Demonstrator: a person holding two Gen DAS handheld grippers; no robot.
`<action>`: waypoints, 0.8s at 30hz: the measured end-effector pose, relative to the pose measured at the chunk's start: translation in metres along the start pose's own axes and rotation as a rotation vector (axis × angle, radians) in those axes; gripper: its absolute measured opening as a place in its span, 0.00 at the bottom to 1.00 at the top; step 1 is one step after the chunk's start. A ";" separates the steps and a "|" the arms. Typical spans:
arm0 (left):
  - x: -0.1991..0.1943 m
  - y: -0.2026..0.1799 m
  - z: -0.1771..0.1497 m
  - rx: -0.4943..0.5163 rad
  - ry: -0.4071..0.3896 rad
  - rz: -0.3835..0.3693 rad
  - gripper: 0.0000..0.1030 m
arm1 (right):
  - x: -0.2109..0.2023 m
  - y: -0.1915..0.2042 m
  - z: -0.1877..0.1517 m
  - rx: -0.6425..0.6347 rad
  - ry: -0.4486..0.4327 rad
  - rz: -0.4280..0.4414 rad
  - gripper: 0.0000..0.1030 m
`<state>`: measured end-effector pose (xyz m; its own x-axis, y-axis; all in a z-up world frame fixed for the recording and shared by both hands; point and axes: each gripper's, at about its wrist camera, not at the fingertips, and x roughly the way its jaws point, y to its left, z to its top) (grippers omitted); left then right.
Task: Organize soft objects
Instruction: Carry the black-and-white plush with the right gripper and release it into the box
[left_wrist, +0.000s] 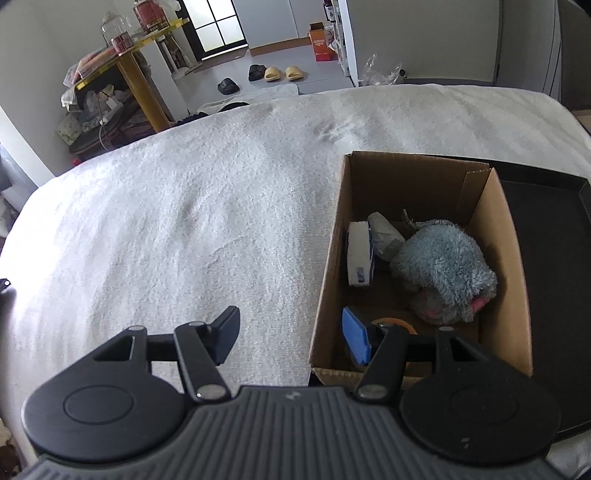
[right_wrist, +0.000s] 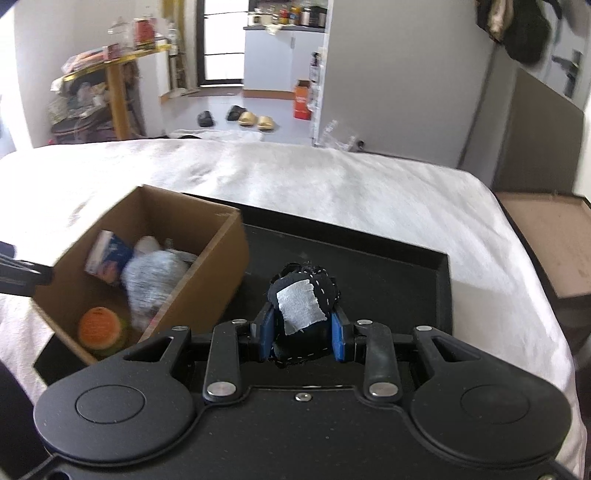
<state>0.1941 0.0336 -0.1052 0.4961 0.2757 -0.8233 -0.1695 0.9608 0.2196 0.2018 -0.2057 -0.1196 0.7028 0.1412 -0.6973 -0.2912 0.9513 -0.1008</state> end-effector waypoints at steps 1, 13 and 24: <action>0.001 0.002 0.000 -0.008 0.002 -0.014 0.58 | -0.001 0.004 0.002 -0.009 -0.004 0.006 0.29; 0.012 0.014 -0.001 -0.053 0.023 -0.123 0.52 | -0.017 0.047 0.025 -0.091 -0.058 0.100 0.30; 0.023 0.022 -0.003 -0.076 0.064 -0.163 0.33 | -0.014 0.085 0.026 -0.161 -0.016 0.161 0.32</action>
<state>0.1990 0.0606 -0.1210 0.4676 0.1117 -0.8769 -0.1566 0.9868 0.0422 0.1839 -0.1195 -0.0997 0.6490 0.2934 -0.7020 -0.4992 0.8604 -0.1019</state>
